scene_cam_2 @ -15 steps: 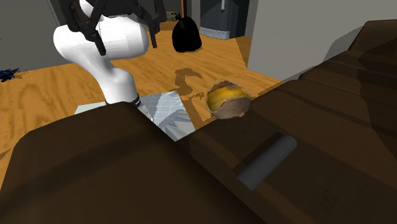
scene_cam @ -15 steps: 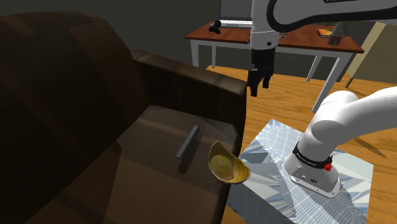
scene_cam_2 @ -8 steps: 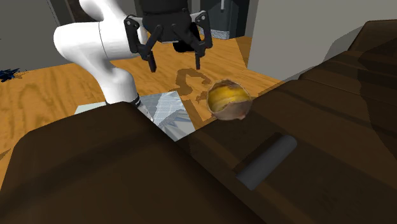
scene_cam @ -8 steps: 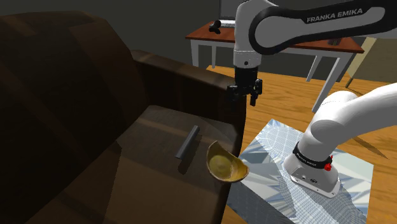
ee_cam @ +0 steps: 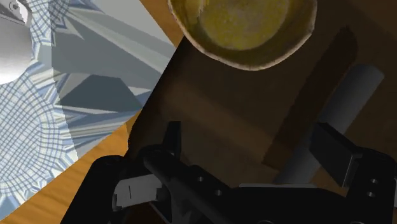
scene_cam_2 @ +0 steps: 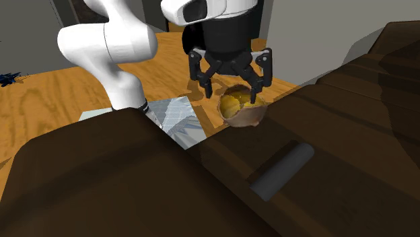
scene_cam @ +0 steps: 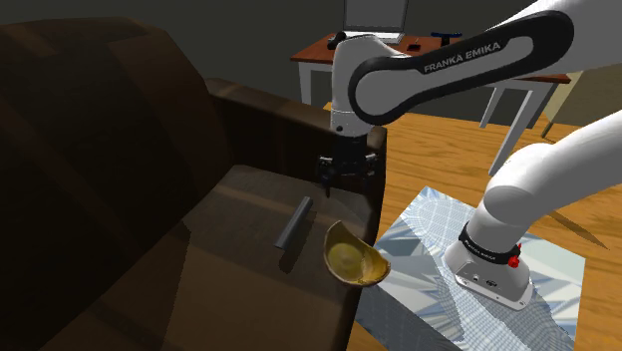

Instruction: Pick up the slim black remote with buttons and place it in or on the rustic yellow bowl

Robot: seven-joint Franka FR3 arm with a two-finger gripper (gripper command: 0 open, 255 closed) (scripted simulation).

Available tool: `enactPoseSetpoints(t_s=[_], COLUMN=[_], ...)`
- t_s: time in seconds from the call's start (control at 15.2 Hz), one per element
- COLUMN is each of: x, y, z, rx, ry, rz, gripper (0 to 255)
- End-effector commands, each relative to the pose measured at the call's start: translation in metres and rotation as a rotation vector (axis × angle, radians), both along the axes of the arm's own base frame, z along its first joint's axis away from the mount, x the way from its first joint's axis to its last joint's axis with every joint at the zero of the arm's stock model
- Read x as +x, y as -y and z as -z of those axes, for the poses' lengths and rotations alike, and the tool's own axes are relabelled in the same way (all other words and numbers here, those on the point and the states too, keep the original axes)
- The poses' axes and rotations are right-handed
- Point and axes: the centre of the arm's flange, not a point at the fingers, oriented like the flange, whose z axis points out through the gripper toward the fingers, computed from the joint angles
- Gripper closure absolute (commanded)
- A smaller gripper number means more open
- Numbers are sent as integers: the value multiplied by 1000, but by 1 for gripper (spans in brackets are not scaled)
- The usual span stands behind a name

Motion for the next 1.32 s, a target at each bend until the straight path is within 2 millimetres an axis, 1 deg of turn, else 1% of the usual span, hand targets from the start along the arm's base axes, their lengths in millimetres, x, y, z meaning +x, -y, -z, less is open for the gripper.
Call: enactPoseSetpoints(t_s=[0.0,0.33,0.66,0.73,1.25], x=[12,49,93,97,96], y=[-15,-50,-77,-79,-88], z=[13,45,78,81,120], rx=[1,1,2,2,2], ry=[-3,-12,-21,-22,-22], rz=[93,309,524,544,544], gripper=[0,0,0,0,0])
